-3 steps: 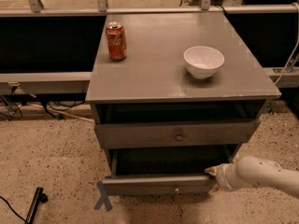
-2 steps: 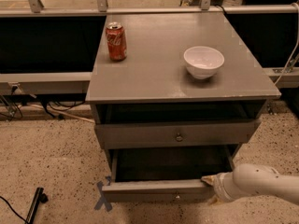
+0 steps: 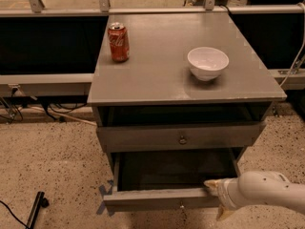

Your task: Open middle drawer

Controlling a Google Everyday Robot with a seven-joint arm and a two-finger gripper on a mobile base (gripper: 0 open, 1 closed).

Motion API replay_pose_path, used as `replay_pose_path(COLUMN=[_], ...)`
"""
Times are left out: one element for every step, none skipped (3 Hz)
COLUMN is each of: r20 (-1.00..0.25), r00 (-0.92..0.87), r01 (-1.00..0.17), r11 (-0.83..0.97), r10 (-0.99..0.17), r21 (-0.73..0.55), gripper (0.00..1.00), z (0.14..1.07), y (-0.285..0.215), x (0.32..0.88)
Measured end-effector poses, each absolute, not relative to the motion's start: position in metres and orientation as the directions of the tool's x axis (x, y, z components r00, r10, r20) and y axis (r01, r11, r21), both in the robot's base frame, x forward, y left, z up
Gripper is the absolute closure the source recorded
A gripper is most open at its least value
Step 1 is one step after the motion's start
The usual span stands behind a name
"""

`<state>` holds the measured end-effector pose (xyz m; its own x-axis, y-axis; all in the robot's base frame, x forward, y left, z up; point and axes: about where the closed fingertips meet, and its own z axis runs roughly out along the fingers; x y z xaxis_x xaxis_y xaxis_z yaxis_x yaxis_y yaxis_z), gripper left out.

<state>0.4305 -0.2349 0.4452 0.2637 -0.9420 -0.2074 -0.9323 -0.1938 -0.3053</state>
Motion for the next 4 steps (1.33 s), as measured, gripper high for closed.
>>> replay_pose_path(r20=[-0.203, -0.174, -0.180, -0.172], r00=[0.316, 0.346, 0.320, 0.255], r01=[-0.902, -0.881, -0.890, -0.910], r11=[-0.227, -0.255, -0.229, -0.176], r10=[-0.927, -0.922, -0.930, -0.951], r21=[-0.368, -0.400, -0.395, -0.375], gripper=[0.20, 0.28, 0.46, 0.77], z=[0.466, 0.480, 0.480, 0.473], y=[-0.227, -0.223, -0.221, -0.224], x=[0.448, 0.472, 0.499, 0.524])
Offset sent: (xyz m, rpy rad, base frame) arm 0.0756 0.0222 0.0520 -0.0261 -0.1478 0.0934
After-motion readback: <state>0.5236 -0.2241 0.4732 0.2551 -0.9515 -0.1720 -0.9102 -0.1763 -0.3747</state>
